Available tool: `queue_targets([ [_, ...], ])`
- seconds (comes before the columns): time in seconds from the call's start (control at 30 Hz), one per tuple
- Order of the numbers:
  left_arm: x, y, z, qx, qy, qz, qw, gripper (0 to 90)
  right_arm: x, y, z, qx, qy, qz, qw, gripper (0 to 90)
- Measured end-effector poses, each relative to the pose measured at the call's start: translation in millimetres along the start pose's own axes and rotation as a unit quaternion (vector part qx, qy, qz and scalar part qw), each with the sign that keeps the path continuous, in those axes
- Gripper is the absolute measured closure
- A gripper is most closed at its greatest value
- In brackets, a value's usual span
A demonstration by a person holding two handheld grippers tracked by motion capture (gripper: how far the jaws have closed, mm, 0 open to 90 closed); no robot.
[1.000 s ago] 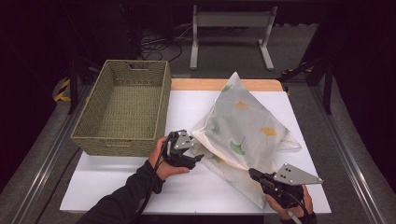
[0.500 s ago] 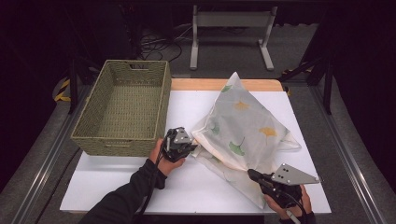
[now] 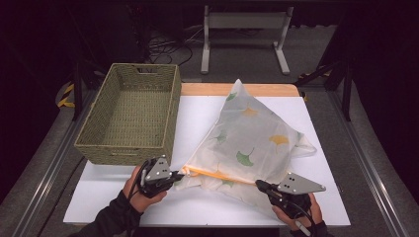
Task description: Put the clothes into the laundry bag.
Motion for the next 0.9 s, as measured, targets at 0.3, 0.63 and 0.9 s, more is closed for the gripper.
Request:
queue_targets([
  [0.3,10.9,0.7,32.0,0.018,0.01,0.013,0.9997,88.3,-24.3,17.6,-0.2,0.029,0.031,-0.016,0.999,89.4],
  [0.63,5.6,6.3,35.7,0.04,-0.007,0.014,0.9991,57.5,-31.7,20.0,2.6,0.032,0.043,-0.017,0.9984,89.4],
  [0.9,-9.9,6.6,34.2,0.04,0.007,0.02,0.999,38.6,-31.9,19.2,1.8,0.034,0.041,-0.019,0.9984,89.4],
])
Point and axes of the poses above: each handheld gripper's, and its own axes: x roughly backward along the jaws, z roughly out of its underside, y roughly to its left, the point moved 5 cm from there along -x, roughly forward along the jaws, and after that the axes turned 1 degree about -y, right-handed, at the moved point
